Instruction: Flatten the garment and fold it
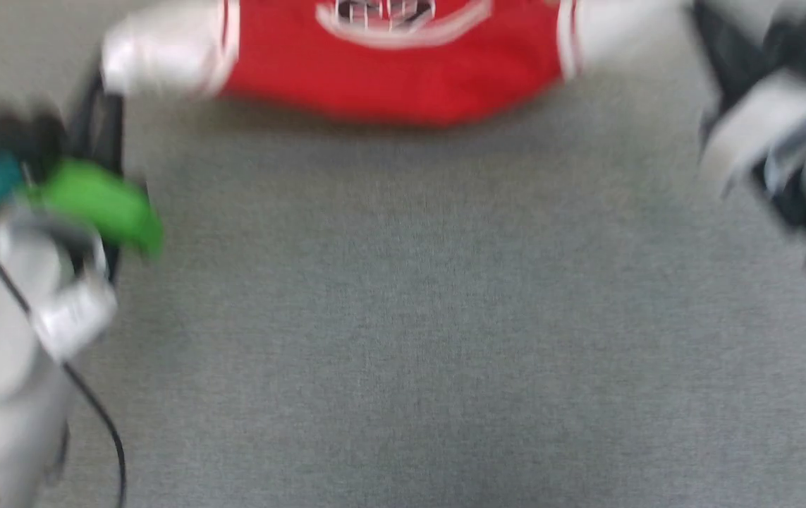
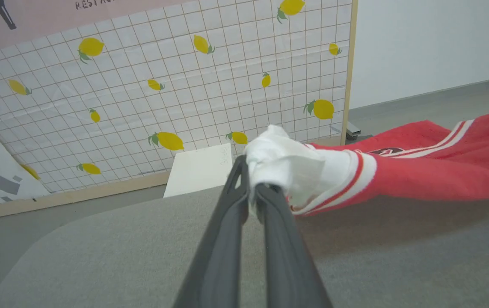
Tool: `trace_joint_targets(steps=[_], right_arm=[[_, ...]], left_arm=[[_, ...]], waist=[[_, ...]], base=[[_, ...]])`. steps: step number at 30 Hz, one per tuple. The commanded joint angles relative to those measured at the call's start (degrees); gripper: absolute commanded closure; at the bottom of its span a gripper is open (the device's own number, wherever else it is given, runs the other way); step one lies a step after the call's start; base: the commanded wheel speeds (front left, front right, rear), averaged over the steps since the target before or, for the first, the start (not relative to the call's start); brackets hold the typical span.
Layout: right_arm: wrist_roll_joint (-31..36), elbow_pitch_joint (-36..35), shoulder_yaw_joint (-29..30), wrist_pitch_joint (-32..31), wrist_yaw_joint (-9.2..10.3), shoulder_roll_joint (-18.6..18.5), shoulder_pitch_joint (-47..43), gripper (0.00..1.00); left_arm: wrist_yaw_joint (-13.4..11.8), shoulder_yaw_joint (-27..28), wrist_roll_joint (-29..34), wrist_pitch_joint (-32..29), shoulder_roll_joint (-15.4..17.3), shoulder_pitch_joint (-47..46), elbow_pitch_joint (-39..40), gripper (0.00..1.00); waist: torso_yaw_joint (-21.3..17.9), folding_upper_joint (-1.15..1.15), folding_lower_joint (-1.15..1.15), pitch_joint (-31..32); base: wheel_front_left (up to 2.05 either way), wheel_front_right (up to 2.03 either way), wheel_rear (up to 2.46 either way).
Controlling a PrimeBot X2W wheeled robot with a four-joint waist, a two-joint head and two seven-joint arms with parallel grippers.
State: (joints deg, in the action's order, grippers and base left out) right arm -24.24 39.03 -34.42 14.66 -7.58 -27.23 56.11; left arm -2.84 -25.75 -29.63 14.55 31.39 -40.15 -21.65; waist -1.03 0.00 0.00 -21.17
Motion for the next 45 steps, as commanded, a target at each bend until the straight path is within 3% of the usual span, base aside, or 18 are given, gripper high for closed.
trace_joint_targets(steps=[1, 8, 18, 28, 36, 37, 38, 39, 45], right_arm=[[-0.68, -1.08, -0.33, 0.33, 0.09, -0.77, -3.35, 1.00], [-3.70, -4.51, -0.46, 0.33, 0.09, -2.80, -20.52, 1.00], [-5.97, -10.40, 4.43, -2.20, 0.09, -4.48, -42.96, 1.00], [-5.05, -18.03, 11.69, -8.50, 0.09, -3.55, -62.58, 1.00], [-2.69, -21.40, 15.99, -12.25, 0.09, -0.30, -70.63, 1.00], [-2.39, -21.91, 16.30, -12.41, 0.09, 0.14, -70.80, 0.87], [-1.99, -22.66, 16.60, -12.64, 0.09, 0.61, -70.90, 0.51], [-1.58, -23.29, 17.11, -12.52, 0.09, 0.93, -70.81, 0.00], [1.58, -29.64, 22.67, -12.24, 0.09, 1.67, -69.01, 0.00]], left_arm=[[-0.14, 1.17, 0.77, 0.44, -0.47, 3.98, 0.66, 1.00], [0.44, 6.29, 1.61, 0.44, -3.65, 22.93, 2.03, 1.00], [3.33, 12.31, 3.69, 0.44, -7.02, 39.23, -1.35, 1.00], [3.51, 14.96, 6.10, 0.44, -10.19, 47.04, -4.44, 1.00], [4.17, 17.96, 7.69, 0.45, -12.70, 48.63, -5.80, 1.00], [4.32, 18.18, 7.97, 0.45, -12.98, 48.64, -5.66, 1.00], [4.50, 18.49, 8.32, 0.45, -13.30, 48.63, -5.46, 1.00], [4.63, 18.71, 8.70, 0.45, -13.49, 48.59, -5.18, 1.00], [5.06, 20.39, 11.61, 0.45, -14.74, 48.77, -0.86, 1.00]], waist=[[-0.17, 0.00, 0.00, 6.87], [-0.20, 0.00, 0.00, 14.46], [-0.21, 0.00, 0.00, 21.16], [-0.03, 0.00, 0.00, 22.38], [-0.13, 0.00, 0.00, 22.21], [-0.13, 0.00, 0.00, 22.25], [-0.14, 0.00, 0.00, 22.29], [-0.14, 0.00, 0.00, 22.35], [0.20, 0.00, 0.00, 22.30]], base=[[0.00, 0.00, 0.00], [0.00, 0.00, 0.00], [0.00, 0.00, 0.00], [0.00, 0.00, 0.00], [0.00, 0.00, 0.00], [0.00, 0.00, 0.00], [0.00, 0.00, 0.00], [0.00, 0.00, 0.00], [0.00, 0.00, 0.00]])
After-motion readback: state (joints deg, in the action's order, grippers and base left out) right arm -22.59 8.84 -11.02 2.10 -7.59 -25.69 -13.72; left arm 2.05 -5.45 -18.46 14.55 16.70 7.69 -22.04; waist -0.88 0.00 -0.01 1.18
